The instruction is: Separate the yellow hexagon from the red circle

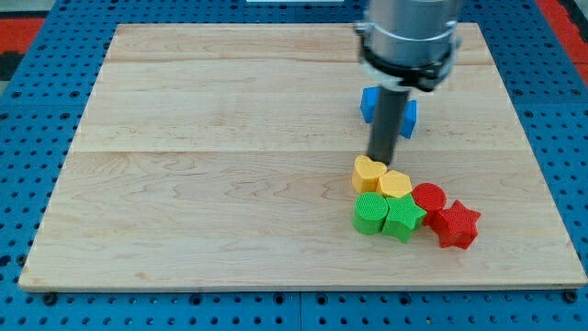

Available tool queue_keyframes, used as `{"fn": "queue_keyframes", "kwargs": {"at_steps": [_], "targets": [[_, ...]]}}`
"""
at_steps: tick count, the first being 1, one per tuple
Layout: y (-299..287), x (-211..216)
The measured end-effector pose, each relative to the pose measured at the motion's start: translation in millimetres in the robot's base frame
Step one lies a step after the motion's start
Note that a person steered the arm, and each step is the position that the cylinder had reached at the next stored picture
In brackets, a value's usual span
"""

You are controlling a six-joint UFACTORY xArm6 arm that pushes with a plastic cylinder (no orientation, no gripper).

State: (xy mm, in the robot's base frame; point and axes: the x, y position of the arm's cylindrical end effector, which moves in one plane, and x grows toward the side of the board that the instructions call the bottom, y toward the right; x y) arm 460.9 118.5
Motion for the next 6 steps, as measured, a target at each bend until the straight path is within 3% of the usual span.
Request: {"fn": "queue_keyframes", "kwargs": {"at_steps": [2,3,5,6], "targets": [[27.9,63.1],[10.5,60.6],[-15.0,-8.9],[35.9,2.1]]}}
